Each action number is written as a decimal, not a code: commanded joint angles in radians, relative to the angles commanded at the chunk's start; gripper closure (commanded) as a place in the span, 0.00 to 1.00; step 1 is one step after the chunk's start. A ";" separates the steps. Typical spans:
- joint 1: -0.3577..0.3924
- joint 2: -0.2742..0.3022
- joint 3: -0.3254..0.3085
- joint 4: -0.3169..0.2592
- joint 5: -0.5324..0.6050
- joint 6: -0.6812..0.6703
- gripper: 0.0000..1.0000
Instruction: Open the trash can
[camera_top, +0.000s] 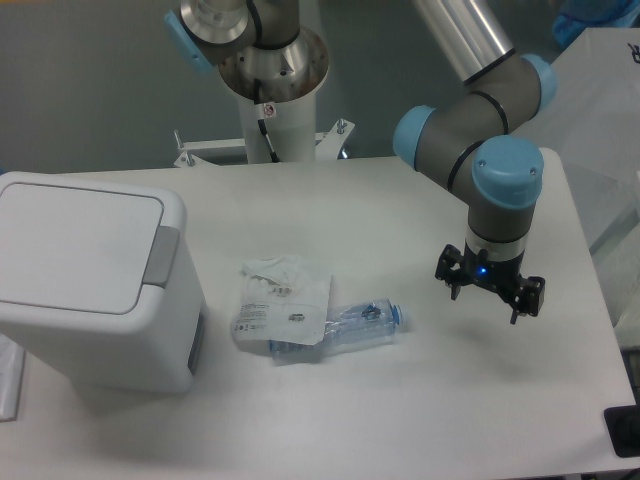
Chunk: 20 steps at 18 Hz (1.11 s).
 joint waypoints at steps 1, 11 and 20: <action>0.000 0.002 -0.006 0.000 0.000 0.002 0.00; -0.041 0.067 0.011 -0.051 -0.127 -0.308 0.00; -0.144 0.153 0.119 -0.049 -0.371 -0.710 0.00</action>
